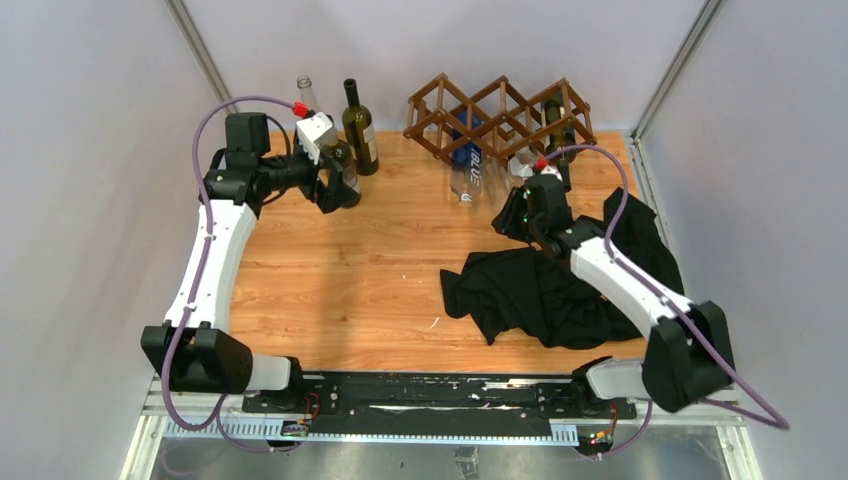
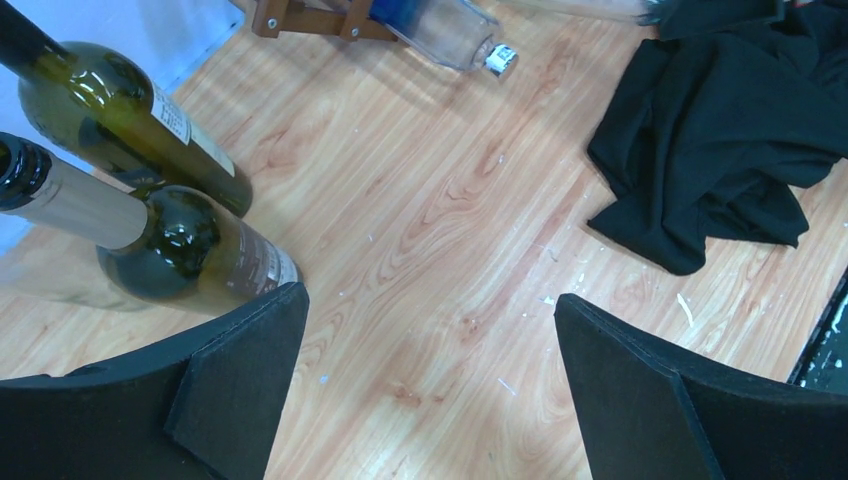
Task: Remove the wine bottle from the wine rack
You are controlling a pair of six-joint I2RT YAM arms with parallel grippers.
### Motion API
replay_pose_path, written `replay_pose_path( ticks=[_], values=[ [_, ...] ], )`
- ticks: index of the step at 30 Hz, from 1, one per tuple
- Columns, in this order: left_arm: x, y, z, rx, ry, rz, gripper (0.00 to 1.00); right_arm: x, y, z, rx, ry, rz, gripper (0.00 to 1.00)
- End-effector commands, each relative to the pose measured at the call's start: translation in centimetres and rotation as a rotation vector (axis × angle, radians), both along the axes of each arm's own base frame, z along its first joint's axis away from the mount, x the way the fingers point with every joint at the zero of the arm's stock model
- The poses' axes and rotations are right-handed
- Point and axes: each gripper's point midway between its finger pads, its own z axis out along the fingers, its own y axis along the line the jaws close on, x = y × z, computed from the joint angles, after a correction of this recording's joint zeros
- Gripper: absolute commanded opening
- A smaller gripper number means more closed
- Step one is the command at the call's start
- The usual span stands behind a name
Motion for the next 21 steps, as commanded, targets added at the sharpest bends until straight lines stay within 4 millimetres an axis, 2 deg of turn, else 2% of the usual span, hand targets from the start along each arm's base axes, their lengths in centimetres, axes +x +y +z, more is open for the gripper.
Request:
replay_pose_path(
  ticks=[1,7,11,16,21],
  values=[
    [-1.5,-0.3,0.4,0.021,-0.028,-0.039,1.0,-3.3,0.0,1.7,0.058,-0.017,-0.004,0.0],
    [-2.6,-0.8,0.8,0.057,-0.093,-0.084,1.0,-7.9,-0.9,3.7,0.116,-0.048,0.013,0.0],
    [-3.9,-1.7,0.5,0.109,-0.125,-0.132,1.0,-10.0,-1.9,5.2,0.121,-0.07,0.019,0.0],
    [-6.4,-3.0,-0.3,0.198,-0.189,-0.233,1.0,-12.8,-1.5,7.3,0.153,-0.068,0.108,0.0],
    [-9.3,-4.5,-0.7,0.241,-0.267,-0.327,1.0,-14.9,0.3,8.4,0.155,-0.045,0.228,0.0]
  ],
)
